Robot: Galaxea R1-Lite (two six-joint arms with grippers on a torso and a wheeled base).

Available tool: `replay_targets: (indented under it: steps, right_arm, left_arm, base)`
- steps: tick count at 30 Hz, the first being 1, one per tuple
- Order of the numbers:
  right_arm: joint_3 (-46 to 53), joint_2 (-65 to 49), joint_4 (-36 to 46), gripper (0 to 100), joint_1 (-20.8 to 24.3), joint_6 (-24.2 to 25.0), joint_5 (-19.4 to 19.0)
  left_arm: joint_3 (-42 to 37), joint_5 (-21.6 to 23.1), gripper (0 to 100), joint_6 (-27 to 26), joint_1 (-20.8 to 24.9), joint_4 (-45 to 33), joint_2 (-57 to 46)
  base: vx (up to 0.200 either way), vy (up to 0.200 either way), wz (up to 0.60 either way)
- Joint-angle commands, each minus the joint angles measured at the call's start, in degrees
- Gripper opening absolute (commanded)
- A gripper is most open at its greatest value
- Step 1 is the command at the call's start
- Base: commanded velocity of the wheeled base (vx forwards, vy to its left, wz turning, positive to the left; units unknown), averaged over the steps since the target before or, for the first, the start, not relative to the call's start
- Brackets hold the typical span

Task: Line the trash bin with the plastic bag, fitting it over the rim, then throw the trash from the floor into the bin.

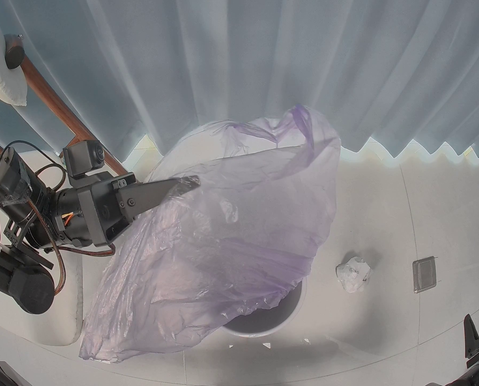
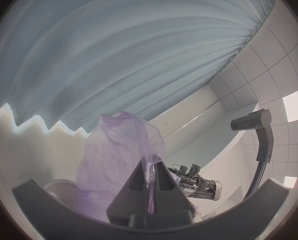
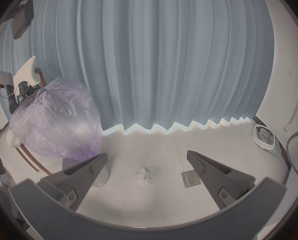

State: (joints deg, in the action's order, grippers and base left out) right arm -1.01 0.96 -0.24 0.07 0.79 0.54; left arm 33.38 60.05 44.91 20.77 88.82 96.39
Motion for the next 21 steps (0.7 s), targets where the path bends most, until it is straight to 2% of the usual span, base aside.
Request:
replay_targets:
  steps: [1, 6, 7, 10, 21]
  right_arm:
    - [1.0, -1.0, 0.0, 100, 0.0, 0.0, 0.0]
    - [1.0, -1.0, 0.0, 100, 0.0, 0.0, 0.0]
    - [1.0, -1.0, 0.0, 100, 0.0, 0.0, 0.0]
    - [1.0, -1.0, 0.0, 100, 0.0, 0.0, 0.0]
    - [1.0, -1.0, 0.0, 100, 0.0, 0.0, 0.0]
  left_arm:
    - [-0.6, 0.0, 0, 0.2, -0.1, 0.0, -1.5]
    - [-2.1, 1.6, 0, 2.9, -0.1, -0.2, -4.1]
    - [-2.9, 4.1, 0, 4.5, -0.3, -0.3, -5.7]
    - [-3.7, 6.7, 0, 6.2, -1.4, -0.2, -7.1]
    - [-5.4, 7.3, 0, 6.2, 0.0, -0.2, -6.7]
  base:
    - [0.0, 0.0, 0.0]
    - [0.0, 0.0, 0.0]
    - [0.0, 0.0, 0.0]
    - [0.0, 0.0, 0.0]
    - [0.0, 0.0, 0.0]
